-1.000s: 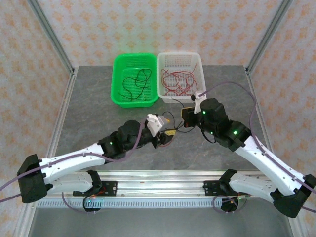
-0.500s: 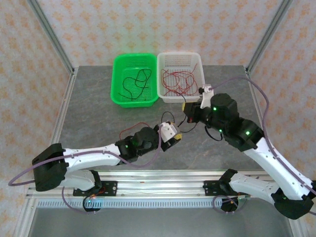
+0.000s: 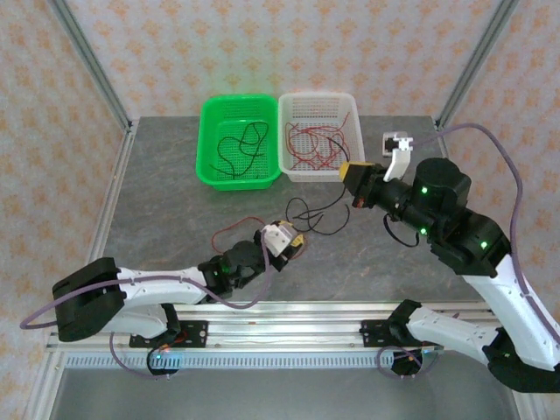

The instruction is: Untangle the cables

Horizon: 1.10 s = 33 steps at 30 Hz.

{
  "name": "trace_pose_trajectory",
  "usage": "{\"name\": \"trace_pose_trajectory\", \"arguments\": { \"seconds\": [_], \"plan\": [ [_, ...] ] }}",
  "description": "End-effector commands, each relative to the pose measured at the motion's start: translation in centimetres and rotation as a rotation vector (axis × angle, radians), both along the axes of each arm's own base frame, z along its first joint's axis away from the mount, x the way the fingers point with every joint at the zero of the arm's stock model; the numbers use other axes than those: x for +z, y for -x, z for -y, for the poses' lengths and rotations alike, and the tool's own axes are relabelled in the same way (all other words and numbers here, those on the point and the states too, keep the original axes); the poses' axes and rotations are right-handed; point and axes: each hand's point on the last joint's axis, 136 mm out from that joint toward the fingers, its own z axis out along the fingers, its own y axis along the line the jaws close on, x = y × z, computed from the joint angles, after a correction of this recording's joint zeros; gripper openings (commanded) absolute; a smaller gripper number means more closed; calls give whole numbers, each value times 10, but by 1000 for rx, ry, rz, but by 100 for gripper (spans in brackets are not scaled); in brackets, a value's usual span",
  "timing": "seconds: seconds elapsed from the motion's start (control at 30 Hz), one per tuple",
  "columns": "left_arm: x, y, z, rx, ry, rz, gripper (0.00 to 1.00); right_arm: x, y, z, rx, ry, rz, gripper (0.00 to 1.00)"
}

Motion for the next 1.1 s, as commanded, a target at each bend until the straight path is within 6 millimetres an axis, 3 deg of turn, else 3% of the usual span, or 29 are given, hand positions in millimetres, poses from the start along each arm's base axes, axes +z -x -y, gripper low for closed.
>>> {"name": "trace_pose_trajectory", "arguments": {
  "seconds": [0.0, 0.27, 0.43, 0.5, 0.6, 0.7, 0.83, 1.07],
  "plan": [
    [24, 3, -13, 40, 145, 35, 41, 29, -5, 7, -47, -42, 55, 0],
    [38, 10, -36, 75, 226, 11, 44, 76, -26, -13, -36, -82, 160, 0],
    [52, 11, -53, 121, 277, -10, 52, 92, -54, -47, 9, -49, 240, 0],
    [56, 13, -58, 130, 299, -26, 58, 96, -67, -61, 20, -21, 274, 0],
    [59, 17, -68, 132, 355, -39, 82, 100, -89, -83, 36, 24, 335, 0],
    [59, 24, -72, 109, 385, -59, 99, 98, -114, -103, 41, 72, 377, 0],
    [61, 28, -78, 100, 400, -80, 99, 89, -154, -129, 32, 117, 389, 0],
    [69, 41, -79, 33, 434, -106, 99, 39, -239, -171, 3, 163, 349, 0]
  ]
}}
